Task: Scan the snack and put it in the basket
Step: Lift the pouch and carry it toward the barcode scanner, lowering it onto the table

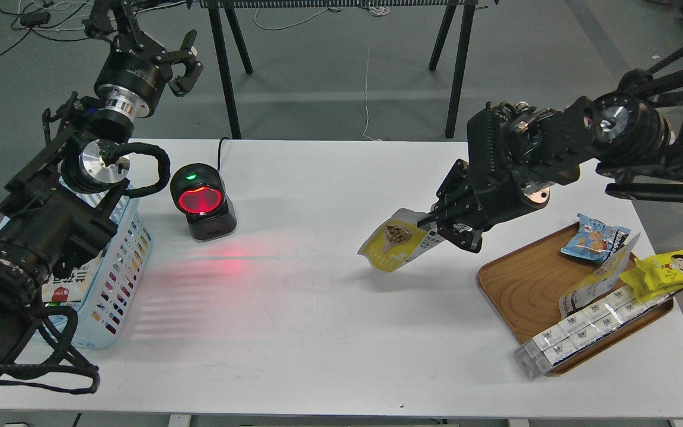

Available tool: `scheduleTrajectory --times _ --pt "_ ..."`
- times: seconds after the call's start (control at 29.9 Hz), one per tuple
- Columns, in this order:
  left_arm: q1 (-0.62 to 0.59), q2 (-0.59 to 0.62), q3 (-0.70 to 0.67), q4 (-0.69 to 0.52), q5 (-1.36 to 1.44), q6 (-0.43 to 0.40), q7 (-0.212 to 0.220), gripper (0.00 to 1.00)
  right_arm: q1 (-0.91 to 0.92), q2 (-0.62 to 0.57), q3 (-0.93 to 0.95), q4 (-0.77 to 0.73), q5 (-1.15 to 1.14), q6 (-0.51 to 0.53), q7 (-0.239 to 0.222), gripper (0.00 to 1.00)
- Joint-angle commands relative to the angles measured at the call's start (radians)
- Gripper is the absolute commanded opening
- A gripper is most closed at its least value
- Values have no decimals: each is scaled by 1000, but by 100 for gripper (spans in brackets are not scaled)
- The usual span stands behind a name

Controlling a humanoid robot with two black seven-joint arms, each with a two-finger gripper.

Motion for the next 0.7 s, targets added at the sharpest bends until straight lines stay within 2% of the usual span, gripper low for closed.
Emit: scheduleTrajectory --times 0.0,0.37,0.67 --pt "0 0 0 0 0 -2 0 99 -19 45 0 -11 3 2 0 1" --pt "2 2 1 2 0 -2 0 99 -79 179 4 -110 85 5 0 1" --pt "16 3 1 2 0 -4 -2 99 -132 230 32 -164 86 5 0 1"
